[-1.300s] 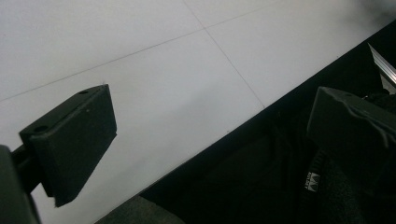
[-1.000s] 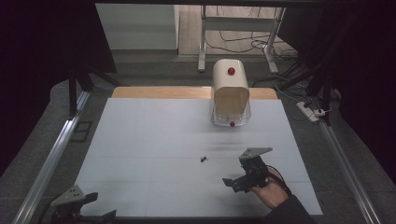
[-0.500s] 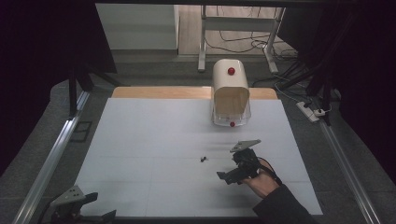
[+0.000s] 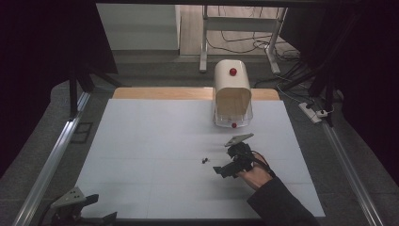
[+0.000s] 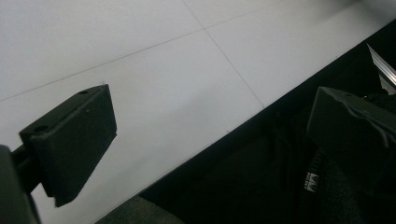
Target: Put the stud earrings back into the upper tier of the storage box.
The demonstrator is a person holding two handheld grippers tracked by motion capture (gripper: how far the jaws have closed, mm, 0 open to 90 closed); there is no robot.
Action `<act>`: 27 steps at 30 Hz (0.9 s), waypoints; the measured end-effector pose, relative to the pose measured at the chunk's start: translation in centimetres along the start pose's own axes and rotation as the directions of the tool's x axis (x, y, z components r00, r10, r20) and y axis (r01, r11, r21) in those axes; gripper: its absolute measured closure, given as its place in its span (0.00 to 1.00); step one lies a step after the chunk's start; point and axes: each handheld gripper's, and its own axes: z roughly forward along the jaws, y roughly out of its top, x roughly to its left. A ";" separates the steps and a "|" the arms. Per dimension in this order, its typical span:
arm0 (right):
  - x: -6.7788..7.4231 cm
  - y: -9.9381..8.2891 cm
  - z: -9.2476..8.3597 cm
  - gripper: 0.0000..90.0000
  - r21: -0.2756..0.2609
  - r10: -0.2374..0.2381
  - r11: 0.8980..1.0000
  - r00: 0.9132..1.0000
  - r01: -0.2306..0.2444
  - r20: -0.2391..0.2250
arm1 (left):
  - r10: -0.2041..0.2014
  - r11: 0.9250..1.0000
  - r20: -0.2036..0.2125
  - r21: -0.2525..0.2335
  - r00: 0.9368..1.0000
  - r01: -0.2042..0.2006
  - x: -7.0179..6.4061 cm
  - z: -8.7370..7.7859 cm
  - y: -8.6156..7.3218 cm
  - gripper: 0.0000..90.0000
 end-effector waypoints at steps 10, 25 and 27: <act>0.0 1.5 2.1 0.00 0.044 -0.020 0.999 1.000 0.019 0.022 | 0.000 1.000 0.001 0.000 1.000 0.000 0.0 0.0 0.0 0.02; 0.0 3.3 4.6 0.23 0.073 -0.060 0.996 0.997 0.057 0.043 | -0.001 1.000 0.003 0.000 1.000 0.001 0.1 0.0 0.0 0.02; 0.0 3.5 4.6 0.29 0.075 -0.062 0.995 0.997 0.059 0.039 | -0.001 1.000 0.003 0.000 1.000 0.001 0.1 0.0 0.0 0.02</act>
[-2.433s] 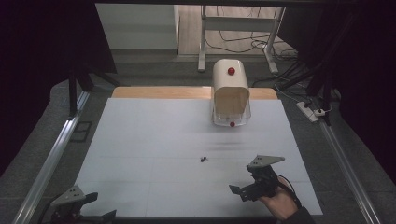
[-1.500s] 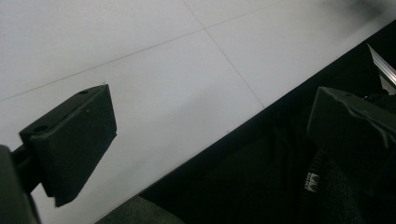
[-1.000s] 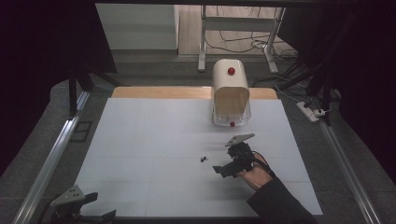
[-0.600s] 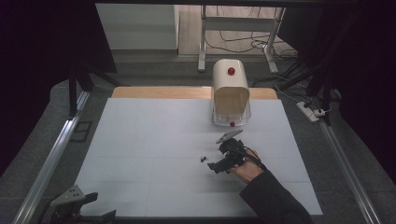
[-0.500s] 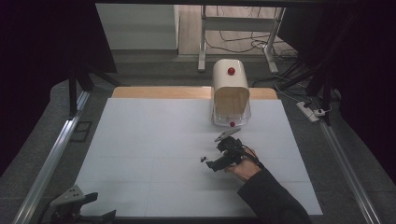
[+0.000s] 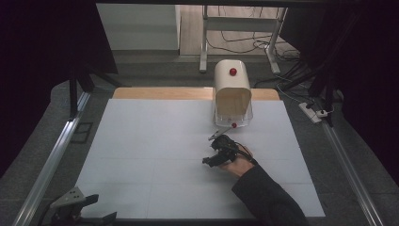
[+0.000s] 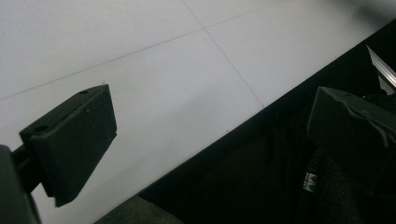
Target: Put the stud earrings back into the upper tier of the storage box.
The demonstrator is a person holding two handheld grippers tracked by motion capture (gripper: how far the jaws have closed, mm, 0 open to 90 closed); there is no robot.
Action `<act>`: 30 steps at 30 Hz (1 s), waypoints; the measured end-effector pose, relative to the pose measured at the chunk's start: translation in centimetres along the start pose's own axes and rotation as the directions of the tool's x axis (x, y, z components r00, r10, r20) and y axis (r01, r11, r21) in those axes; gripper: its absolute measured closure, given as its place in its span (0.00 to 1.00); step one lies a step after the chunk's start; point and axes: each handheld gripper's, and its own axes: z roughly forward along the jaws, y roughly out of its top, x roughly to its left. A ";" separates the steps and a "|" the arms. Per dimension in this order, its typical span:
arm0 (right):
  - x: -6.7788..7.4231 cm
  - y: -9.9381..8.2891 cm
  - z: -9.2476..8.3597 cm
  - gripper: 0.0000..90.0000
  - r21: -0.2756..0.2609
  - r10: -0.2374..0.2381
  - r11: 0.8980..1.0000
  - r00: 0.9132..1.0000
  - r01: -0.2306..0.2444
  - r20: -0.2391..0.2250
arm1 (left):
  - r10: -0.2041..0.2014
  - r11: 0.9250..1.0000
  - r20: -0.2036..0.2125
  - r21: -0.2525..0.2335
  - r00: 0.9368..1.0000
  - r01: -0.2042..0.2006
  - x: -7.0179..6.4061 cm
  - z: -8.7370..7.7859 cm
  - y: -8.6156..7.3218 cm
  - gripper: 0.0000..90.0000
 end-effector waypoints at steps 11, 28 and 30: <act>0.6 0.4 0.8 0.67 0.015 -0.049 0.999 0.998 0.050 -0.041 | 0.004 1.000 -0.001 0.001 1.000 -0.004 0.0 0.0 0.0 0.02; 0.7 0.3 0.7 0.91 0.027 -0.068 0.997 0.996 0.070 -0.061 | 0.005 1.000 -0.004 0.004 1.000 -0.005 -0.1 0.0 0.0 0.02; 0.6 0.4 0.4 0.91 0.020 -0.067 0.997 0.996 0.068 -0.065 | 0.005 1.000 -0.004 0.005 1.000 -0.005 -0.1 0.0 0.0 0.02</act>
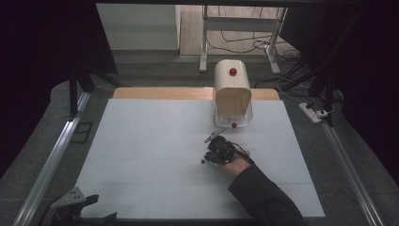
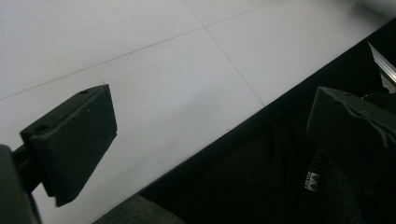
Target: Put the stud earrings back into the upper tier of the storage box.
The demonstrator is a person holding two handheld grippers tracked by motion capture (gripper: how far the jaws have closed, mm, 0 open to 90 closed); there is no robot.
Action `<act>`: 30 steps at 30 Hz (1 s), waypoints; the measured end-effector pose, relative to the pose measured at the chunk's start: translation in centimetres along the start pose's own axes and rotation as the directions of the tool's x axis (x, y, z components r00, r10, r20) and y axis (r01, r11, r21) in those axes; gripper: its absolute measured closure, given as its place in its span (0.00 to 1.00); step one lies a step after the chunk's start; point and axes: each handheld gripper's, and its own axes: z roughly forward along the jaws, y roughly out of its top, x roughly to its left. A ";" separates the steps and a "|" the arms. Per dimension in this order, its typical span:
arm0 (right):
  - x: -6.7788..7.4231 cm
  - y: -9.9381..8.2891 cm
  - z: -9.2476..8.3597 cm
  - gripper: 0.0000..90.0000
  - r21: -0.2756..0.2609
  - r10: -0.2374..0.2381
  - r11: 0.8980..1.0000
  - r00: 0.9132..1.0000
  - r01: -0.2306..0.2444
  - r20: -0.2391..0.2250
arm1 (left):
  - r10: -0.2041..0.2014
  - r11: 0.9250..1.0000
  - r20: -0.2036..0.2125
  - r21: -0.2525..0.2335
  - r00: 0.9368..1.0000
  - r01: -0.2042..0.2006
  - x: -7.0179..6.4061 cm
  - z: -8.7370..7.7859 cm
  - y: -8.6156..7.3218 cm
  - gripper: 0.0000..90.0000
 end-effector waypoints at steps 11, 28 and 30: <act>0.0 0.0 -0.4 0.91 -0.002 0.006 1.000 1.000 -0.006 -0.010 | 0.000 1.000 0.000 0.000 1.000 0.000 0.0 0.0 0.0 0.02; -0.2 0.1 -2.6 0.91 -0.039 0.028 0.999 0.999 -0.030 -0.033 | -0.003 1.000 -0.001 0.000 1.000 0.003 0.0 0.0 0.0 0.02; -0.1 0.2 -2.9 0.91 -0.043 0.029 0.999 0.999 -0.030 -0.034 | -0.003 1.000 -0.001 0.001 1.000 0.003 0.0 0.0 0.0 0.02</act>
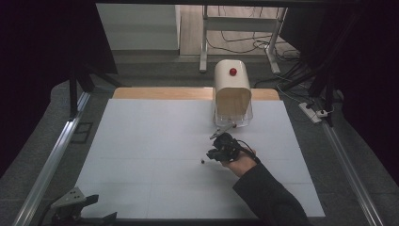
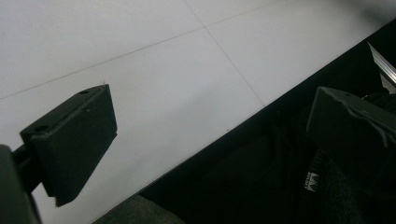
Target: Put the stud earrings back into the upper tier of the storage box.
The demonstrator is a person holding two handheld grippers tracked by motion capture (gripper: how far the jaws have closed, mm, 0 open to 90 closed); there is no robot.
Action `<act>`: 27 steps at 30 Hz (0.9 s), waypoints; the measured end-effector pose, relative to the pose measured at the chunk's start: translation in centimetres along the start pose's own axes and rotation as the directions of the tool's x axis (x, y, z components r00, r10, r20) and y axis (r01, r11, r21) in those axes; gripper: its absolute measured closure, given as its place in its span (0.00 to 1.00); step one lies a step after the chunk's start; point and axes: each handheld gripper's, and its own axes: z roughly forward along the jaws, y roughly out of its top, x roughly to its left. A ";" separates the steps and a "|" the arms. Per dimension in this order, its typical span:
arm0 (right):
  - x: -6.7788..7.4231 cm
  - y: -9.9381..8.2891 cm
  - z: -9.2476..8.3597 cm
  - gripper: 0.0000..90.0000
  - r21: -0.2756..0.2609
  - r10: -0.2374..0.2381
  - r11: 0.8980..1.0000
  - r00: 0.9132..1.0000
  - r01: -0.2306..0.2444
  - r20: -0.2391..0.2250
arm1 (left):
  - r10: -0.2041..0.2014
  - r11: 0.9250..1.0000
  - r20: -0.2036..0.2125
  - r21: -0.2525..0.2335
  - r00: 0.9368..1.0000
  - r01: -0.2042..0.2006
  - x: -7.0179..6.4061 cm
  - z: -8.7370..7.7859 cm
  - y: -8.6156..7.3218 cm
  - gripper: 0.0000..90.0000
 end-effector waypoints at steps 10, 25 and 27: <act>0.0 0.5 -2.3 0.91 -0.020 0.014 1.000 1.000 -0.014 -0.008 | -0.001 1.000 -0.001 0.001 1.000 0.001 0.0 0.0 0.0 0.02; -0.7 1.2 -5.9 0.91 -0.048 0.046 0.998 0.999 -0.047 -0.020 | -0.002 1.000 -0.002 0.003 1.000 0.002 0.0 0.0 0.0 0.02; -0.8 1.4 -6.4 0.91 -0.048 0.046 0.998 0.999 -0.047 -0.015 | -0.002 1.000 -0.002 0.003 1.000 0.002 0.0 0.0 0.0 0.02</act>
